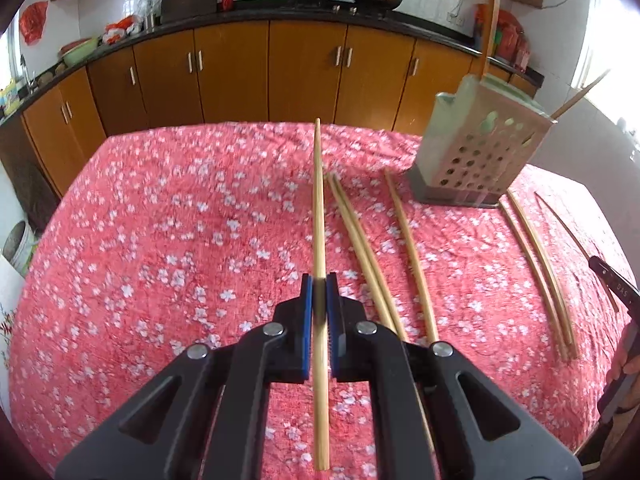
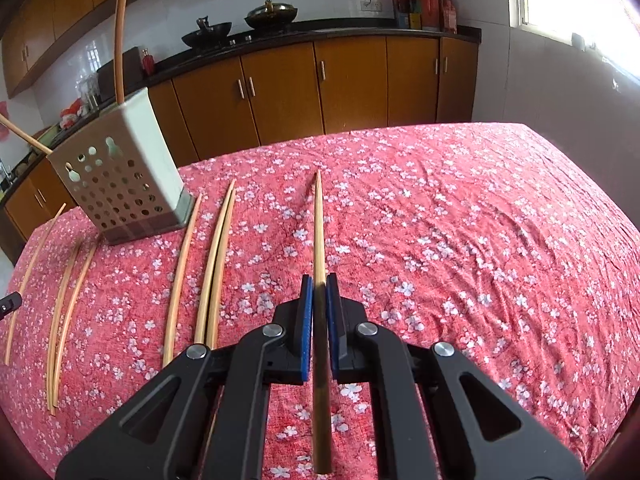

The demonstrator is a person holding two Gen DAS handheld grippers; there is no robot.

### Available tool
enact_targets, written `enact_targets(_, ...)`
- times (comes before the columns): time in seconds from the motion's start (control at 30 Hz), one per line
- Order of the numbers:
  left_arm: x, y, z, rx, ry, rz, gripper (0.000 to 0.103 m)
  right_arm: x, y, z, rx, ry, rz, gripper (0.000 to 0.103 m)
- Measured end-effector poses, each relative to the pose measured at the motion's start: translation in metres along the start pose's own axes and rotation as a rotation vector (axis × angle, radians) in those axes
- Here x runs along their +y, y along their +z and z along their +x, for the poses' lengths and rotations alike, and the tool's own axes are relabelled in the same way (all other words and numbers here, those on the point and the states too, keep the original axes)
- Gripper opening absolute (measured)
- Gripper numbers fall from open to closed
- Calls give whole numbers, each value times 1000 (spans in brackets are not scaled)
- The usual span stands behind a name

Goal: Organize utensils

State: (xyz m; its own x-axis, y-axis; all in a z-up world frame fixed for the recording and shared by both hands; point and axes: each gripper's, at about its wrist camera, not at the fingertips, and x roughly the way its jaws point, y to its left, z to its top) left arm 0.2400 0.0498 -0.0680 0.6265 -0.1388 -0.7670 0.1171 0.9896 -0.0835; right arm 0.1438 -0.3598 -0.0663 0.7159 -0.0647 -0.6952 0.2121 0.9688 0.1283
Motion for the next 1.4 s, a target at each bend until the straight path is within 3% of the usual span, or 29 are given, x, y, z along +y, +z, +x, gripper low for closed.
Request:
enact_targets(0.27,11,-14,32,25,14,-72,11,8,-7,29,86,-20,-21,8)
enact_targets(0.4,10,-19,27,21,21,-43,40,8,-9,27,88,-12,-25,8)
enact_targets(0.77,7,-41,12,44,21,18,39,6,-27,7,95,1,-21,8)
enact_targets(0.93,2,-47,7,36,40,35,24,5,-29,6,92,3,-21,8)
enact_targets(1.4,-4,-32,18,42,49,37,12,4,-19,14,93,-13,-33,8)
